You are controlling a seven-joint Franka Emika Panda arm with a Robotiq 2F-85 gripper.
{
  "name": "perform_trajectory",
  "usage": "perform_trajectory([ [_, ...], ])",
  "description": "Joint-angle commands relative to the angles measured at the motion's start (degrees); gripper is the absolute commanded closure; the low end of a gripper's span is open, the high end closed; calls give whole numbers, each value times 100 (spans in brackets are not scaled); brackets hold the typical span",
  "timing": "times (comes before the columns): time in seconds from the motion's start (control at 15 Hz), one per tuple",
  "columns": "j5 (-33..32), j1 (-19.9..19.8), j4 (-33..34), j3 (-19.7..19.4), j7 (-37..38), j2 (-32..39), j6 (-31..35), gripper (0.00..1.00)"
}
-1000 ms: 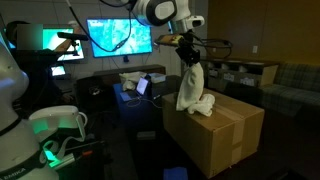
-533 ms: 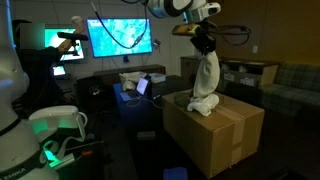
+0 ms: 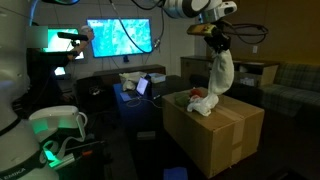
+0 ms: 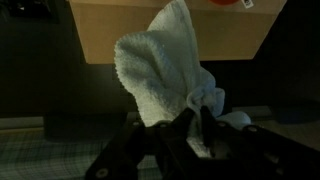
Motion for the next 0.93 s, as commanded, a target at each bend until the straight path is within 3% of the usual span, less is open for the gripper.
perform_trajectory([
  [0.0, -205, 115, 1069, -4, 230, 852, -87, 97],
  [0.53, -399, 157, 2430, 26, 152, 2318, -704, 97],
  [0.87, -504, 206, 2812, 47, -17, 2766, -1308, 97],
])
